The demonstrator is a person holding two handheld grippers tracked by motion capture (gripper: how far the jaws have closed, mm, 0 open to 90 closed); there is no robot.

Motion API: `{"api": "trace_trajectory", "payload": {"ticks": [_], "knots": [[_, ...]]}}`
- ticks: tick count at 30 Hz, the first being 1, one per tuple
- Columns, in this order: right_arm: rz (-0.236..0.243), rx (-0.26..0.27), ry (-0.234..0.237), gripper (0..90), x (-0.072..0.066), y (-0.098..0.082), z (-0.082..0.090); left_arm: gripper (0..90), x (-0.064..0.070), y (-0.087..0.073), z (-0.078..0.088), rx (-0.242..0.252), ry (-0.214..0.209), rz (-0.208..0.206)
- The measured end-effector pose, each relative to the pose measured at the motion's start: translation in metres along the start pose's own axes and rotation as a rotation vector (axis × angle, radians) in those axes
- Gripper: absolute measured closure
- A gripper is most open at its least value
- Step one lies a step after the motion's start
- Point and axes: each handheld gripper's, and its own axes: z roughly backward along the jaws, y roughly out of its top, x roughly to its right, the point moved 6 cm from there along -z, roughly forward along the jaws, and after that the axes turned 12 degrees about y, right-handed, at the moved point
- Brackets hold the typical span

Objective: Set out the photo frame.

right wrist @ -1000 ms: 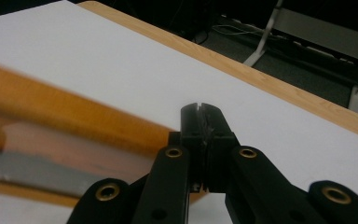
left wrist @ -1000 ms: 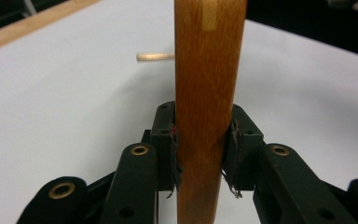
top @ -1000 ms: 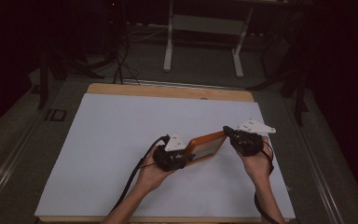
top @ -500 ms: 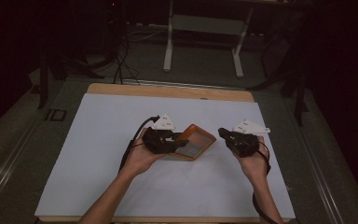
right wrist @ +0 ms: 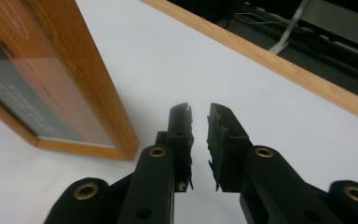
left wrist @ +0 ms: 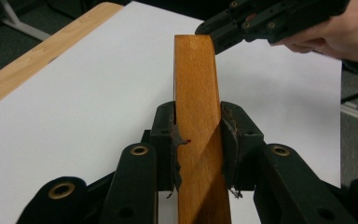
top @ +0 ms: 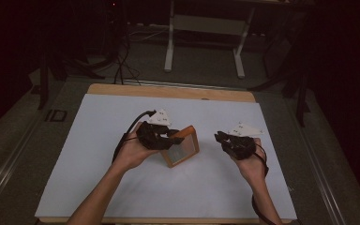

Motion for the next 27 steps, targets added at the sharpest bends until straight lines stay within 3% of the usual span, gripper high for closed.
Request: {"api": "trace_trajectory", "payload": {"ticks": [5,6,7,10,11,18,19,23,24,27], "knots": [[0.004,-0.01,0.043,72.3,-0.005,0.0,-0.004,69.1,0.001,-0.001,0.0,-0.009,-0.022,-0.011],[0.011,-0.01,0.058,70.4,-0.007,0.0,-0.006,69.1,0.002,-0.001,0.0,-0.007,-0.029,-0.016],[0.02,-0.011,0.107,66.0,-0.013,0.0,-0.008,69.1,0.002,-0.001,0.0,-0.009,-0.032,-0.02],[0.038,-0.016,0.143,61.8,-0.018,0.001,-0.011,69.0,0.002,-0.001,-0.001,-0.011,-0.04,-0.024],[0.052,-0.014,0.182,58.0,-0.023,0.001,-0.013,68.9,0.001,-0.001,-0.001,-0.013,-0.042,-0.025],[0.096,-0.03,0.262,53.2,-0.035,0.003,-0.02,68.7,0.002,0.0,-0.002,-0.007,-0.054,-0.031],[0.107,-0.031,0.288,47.3,-0.039,0.006,-0.027,68.6,0.004,0.0,-0.003,-0.005,-0.06,-0.042],[0.103,-0.018,0.322,40.9,-0.041,0.01,-0.034,68.6,0.005,0.001,-0.004,-0.004,-0.074,-0.064],[0.098,-0.008,0.354,37.6,-0.042,0.012,-0.039,68.6,0.005,0.0,-0.004,0.0,-0.084,-0.067],[0.086,0.004,0.39,36.9,-0.043,0.013,-0.045,68.4,0.004,0.0,-0.003,0.002,-0.09,-0.072]]}}
